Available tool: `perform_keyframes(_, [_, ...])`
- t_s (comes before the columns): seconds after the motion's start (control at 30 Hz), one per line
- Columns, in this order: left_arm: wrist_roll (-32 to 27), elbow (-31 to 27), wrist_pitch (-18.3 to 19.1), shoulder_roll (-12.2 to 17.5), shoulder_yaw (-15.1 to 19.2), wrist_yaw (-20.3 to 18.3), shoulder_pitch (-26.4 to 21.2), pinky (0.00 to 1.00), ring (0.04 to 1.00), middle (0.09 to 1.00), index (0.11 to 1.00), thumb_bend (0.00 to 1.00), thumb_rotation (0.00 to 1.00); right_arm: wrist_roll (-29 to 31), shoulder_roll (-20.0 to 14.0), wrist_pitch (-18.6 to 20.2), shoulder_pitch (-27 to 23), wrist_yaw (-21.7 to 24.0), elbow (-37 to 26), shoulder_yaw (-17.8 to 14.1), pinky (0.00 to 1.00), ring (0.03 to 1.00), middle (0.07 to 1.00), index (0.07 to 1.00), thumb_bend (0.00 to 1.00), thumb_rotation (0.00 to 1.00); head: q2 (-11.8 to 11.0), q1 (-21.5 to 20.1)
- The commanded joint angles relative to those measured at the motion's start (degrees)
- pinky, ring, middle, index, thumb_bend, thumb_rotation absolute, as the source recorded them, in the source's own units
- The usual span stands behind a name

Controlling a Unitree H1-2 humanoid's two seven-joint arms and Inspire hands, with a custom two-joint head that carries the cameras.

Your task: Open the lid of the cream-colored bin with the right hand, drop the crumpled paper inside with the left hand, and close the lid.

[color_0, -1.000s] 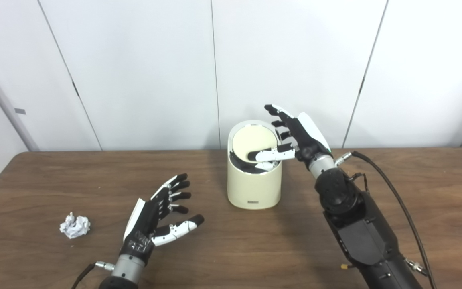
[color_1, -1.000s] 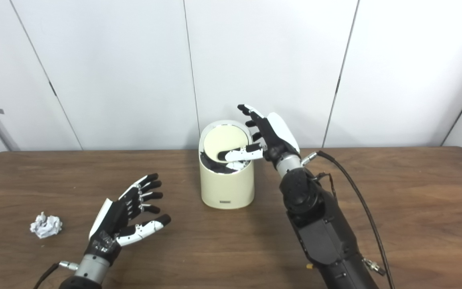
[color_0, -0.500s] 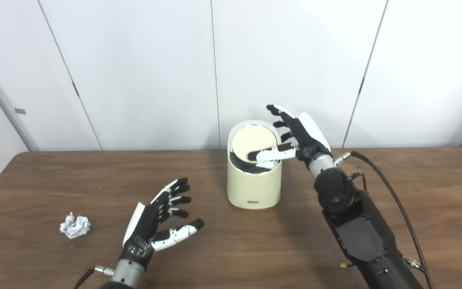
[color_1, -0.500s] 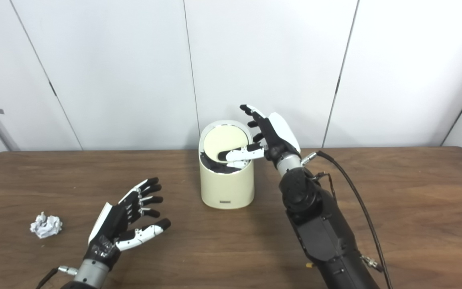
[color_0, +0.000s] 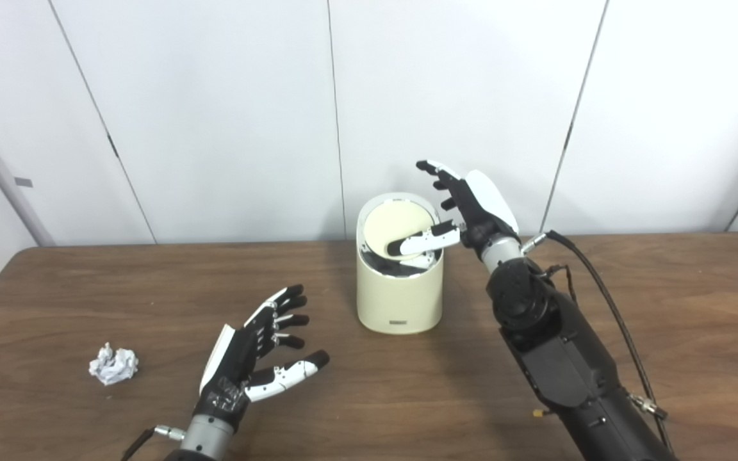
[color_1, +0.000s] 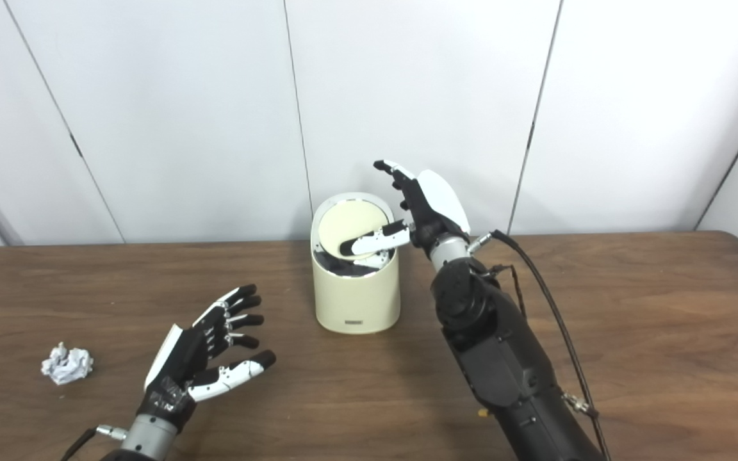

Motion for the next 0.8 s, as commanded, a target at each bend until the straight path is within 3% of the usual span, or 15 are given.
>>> perform_keyframes(0.0, [-0.27,-1.91,-0.59,0.18,0.14,-0.02,-1.35,0.65,0.785,0.869,0.903,0.72,0.22,-2.59,-0.67,2.24,-0.79,-0.29,0.93,0.7,0.72,0.855,0.9,0.868,0.88,0.17,0.02,0.02])
perform_keyframes(0.27, [-0.71,-1.92,-0.21,0.02,0.13,-0.15,-1.54,0.65,0.792,0.872,0.905,0.72,0.2,-2.42,-1.81,1.15,-0.19,-0.01,-0.19,1.14,0.7,0.843,0.889,0.867,0.92,0.16,0.01,0.16])
perform_keyframes(0.43, [-0.62,-1.59,-0.46,0.08,0.19,-0.05,-1.8,0.65,0.791,0.871,0.902,0.72,0.21,-1.83,-2.18,1.81,-0.22,0.72,-1.82,0.63,0.71,0.85,0.895,0.87,0.93,0.21,0.03,0.04])
perform_keyframes(0.6, [-0.43,-1.21,-0.78,0.29,0.09,-0.17,-2.07,0.65,0.792,0.868,0.904,0.73,0.22,1.46,-1.92,1.33,0.28,1.0,-5.04,-2.4,0.58,0.785,0.885,0.87,0.82,0.42,-0.1,0.12])
perform_keyframes(0.67, [-0.49,-1.08,-0.88,0.31,0.09,-0.2,-2.14,0.65,0.79,0.867,0.903,0.73,0.22,2.0,-2.0,1.76,0.46,1.47,-6.33,-3.22,0.61,0.783,0.878,0.869,0.76,0.53,-0.12,0.1])
perform_keyframes(0.77, [-0.4,-1.19,-0.57,0.34,0.12,-0.16,-2.21,0.65,0.792,0.869,0.903,0.73,0.21,3.58,-2.28,1.51,1.33,1.73,-8.95,-5.22,0.68,0.82,0.882,0.863,0.69,0.61,-0.13,0.21])
